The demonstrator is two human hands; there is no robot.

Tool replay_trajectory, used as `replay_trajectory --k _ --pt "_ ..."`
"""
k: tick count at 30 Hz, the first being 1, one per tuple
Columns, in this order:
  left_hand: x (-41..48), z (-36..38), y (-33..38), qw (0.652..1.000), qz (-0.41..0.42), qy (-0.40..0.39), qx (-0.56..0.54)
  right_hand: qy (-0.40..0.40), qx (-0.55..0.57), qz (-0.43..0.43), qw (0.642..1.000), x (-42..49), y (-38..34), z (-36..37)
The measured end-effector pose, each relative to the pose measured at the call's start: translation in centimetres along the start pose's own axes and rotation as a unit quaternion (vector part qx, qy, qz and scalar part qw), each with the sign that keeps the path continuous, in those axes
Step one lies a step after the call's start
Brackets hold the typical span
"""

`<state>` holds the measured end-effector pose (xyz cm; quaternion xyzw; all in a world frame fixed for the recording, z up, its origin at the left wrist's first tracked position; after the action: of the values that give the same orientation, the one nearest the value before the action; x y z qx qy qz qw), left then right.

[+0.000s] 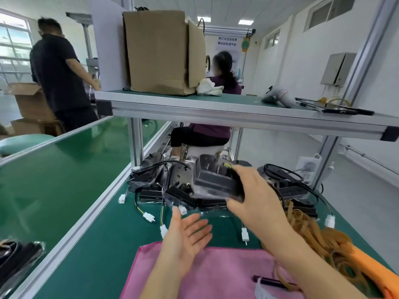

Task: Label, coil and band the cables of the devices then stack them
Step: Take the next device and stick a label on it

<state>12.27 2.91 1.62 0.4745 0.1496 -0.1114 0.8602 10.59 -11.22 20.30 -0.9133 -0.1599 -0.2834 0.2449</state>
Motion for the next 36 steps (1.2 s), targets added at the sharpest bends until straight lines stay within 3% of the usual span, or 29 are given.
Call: replay_trajectory --k 2,7,13,17,21,29,36 --pt "-1.6 0.6 1.4 1.0 0.014 -0.021 0.0 -0.032 -0.011 0.005 0.999 -3.6 -0.4 0.8" --pt "-5.8 0.6 1.9 0.991 0.027 -0.066 0.117 -0.104 -0.045 0.023 0.993 -11.7 -1.9 2.5" --pt "-7.5 -1.7 -2.8 0.987 0.005 -0.093 0.13 0.009 -0.064 -0.051 0.997 -17.6 -5.4 1.1" --pt "-7.8 -3.4 -4.5 0.982 0.003 -0.097 0.16 -0.011 -0.088 -0.024 0.996 -19.2 -5.4 1.6" --pt "-7.8 -3.5 -4.5 0.967 0.011 -0.1 0.235 -0.109 -0.08 0.011 0.991 -20.1 -3.8 3.5" --pt "-7.8 -2.9 -3.8 0.926 0.035 -0.111 0.358 -0.099 -0.061 0.018 0.993 -20.7 -2.6 5.0" --pt "-7.6 -3.2 -3.7 0.908 0.048 -0.097 0.404 -0.147 -0.039 0.001 0.988 -21.5 -2.8 5.7"
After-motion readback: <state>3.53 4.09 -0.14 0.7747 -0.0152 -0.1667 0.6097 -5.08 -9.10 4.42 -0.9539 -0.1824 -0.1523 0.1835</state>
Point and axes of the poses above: each hand's wrist, its own x-axis towards the middle knuckle, its own z-axis out of the palm, y = z × x, the point moved 10 cm from there along x, towards the middle knuckle, and after that the axes turned 5 degrees about x, right-handed, at the moved point
